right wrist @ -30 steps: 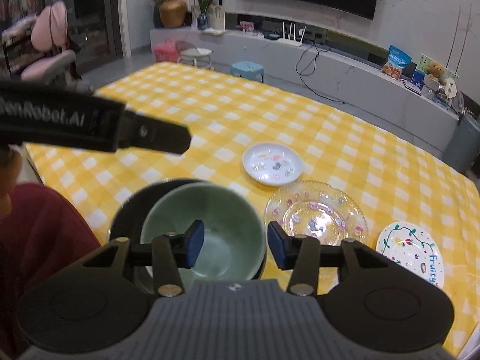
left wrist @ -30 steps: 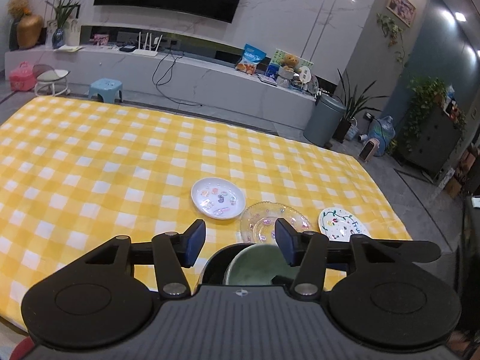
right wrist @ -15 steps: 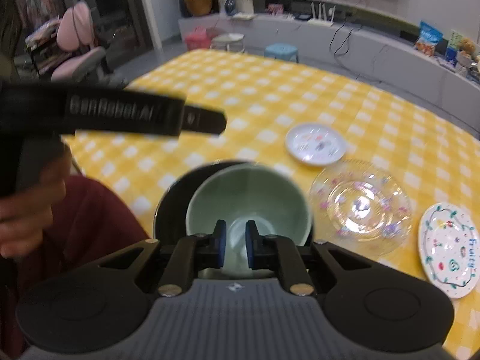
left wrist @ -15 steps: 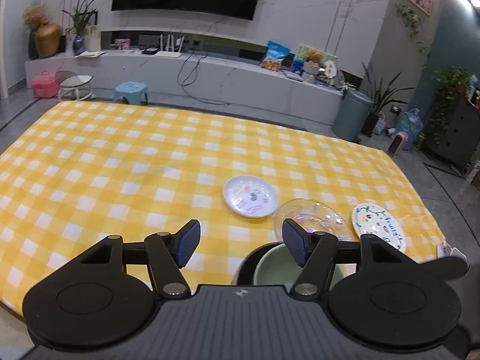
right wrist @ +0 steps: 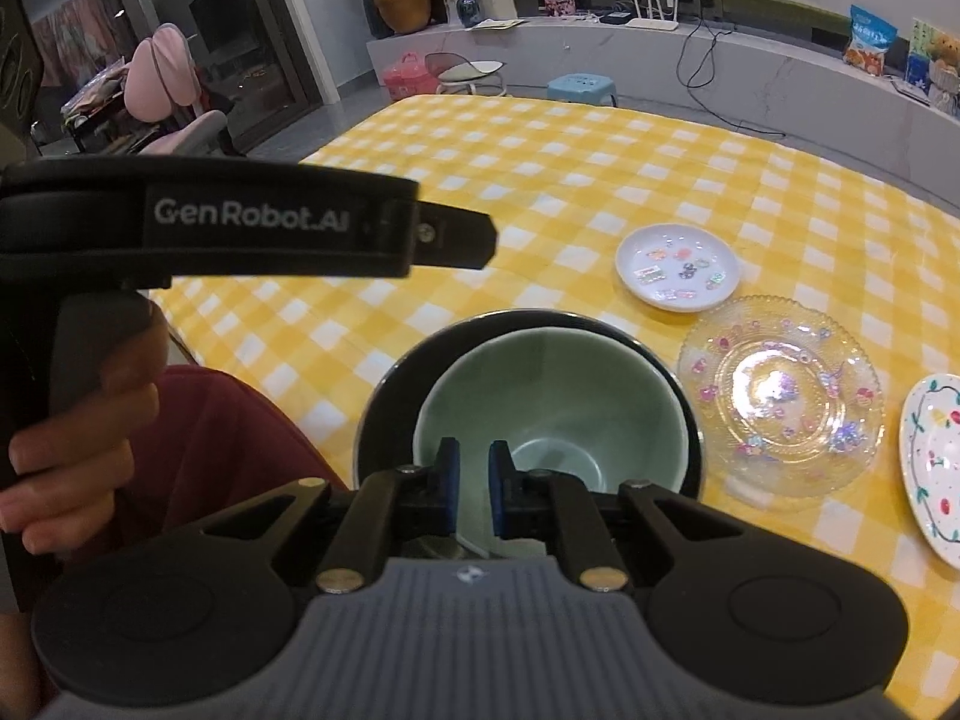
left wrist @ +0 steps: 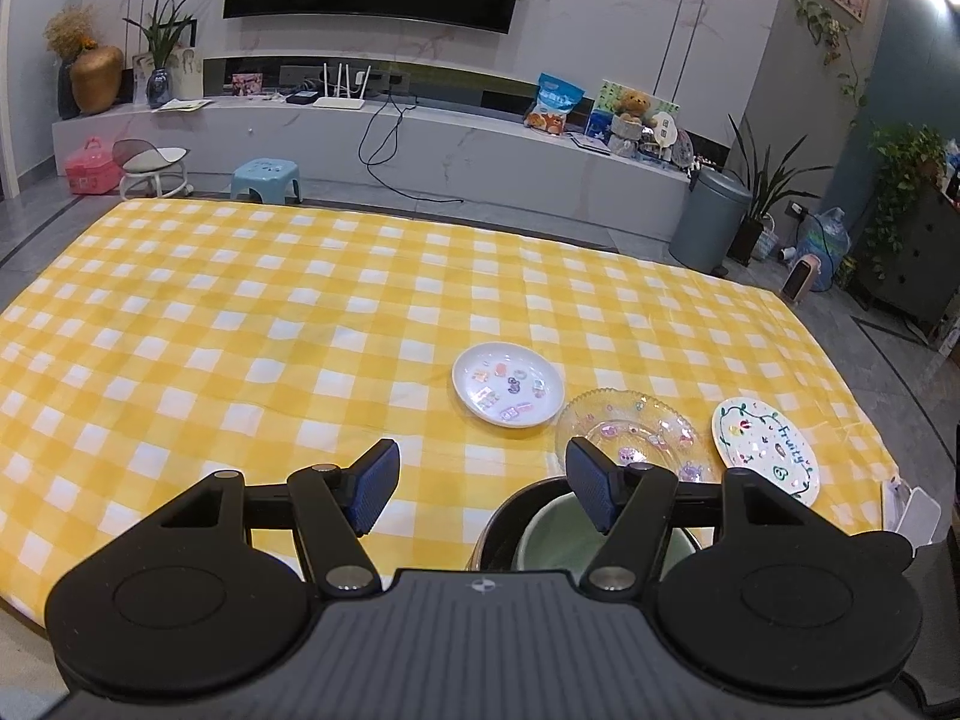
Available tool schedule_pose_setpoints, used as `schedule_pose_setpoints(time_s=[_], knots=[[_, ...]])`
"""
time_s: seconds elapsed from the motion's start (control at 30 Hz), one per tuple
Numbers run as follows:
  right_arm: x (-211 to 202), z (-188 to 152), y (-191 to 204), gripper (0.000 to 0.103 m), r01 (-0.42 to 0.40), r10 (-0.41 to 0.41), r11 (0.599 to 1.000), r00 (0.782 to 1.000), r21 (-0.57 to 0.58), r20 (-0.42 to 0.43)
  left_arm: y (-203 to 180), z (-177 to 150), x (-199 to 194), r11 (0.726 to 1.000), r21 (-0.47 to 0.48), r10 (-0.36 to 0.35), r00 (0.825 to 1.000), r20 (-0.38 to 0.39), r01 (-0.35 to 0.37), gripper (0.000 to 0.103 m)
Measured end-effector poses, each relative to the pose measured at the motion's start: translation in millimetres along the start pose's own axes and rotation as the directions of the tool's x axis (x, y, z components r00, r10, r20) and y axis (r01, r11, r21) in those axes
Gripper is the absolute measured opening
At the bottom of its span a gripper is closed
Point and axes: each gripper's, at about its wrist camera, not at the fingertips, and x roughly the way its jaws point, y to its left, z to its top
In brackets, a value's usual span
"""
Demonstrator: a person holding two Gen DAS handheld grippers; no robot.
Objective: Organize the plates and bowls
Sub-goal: 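Withdraw the right gripper up from the stacked bowls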
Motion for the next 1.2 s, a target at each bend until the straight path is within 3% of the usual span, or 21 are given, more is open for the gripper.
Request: schedule_pose_setpoints(time_s=[0.37,0.43,0.47,0.63,0.73,0.87,1.0,1.13,1.2], knots=[[-19,5,-4,0.010,-0.035,0.032,0.998,0.998,0.049,0.051,-3,-1,2,0.999,0.028,0.036,0.999,-0.019,-0.036,0.075],[-36,8,-7,0.022,-0.013,0.006,0.998,0.995,0.064,0.097,-6,0,1,0.999,0.027,0.040,0.999,-0.015,-0.040,0.075],[-45,8,-11,0.029,-0.011,0.002,0.997,0.993,0.075,0.122,-6,0,1,0.999,0.018,0.036,0.999,-0.016,-0.036,0.075],[-95,5,-36,0.036,0.032,-0.063,0.991,0.969,0.128,0.241,-10,0,1,0.997,-0.025,-0.069,0.996,-0.062,0.067,0.075],[-115,-2,-62,0.037,0.045,-0.102,0.978,0.954,0.202,0.281,-16,0,1,0.997,-0.009,-0.075,0.995,-0.063,0.075,0.075],[-123,-16,-100,0.037,0.032,-0.125,0.950,0.951,0.312,0.283,-20,7,11,0.994,-0.024,-0.112,0.988,-0.108,0.110,0.075],[-114,-31,-135,0.038,0.013,-0.122,0.905,0.965,0.424,0.231,-18,26,22,0.985,-0.079,-0.161,0.977,-0.140,0.151,0.074],[-102,-34,-150,0.038,0.029,-0.143,0.868,0.971,0.496,0.193,-19,49,37,0.986,-0.069,-0.159,0.976,-0.149,0.150,0.072],[-97,-39,-156,0.038,0.008,-0.129,0.844,0.974,0.536,0.189,-22,58,49,0.989,-0.018,-0.147,0.974,-0.175,0.146,0.071]])
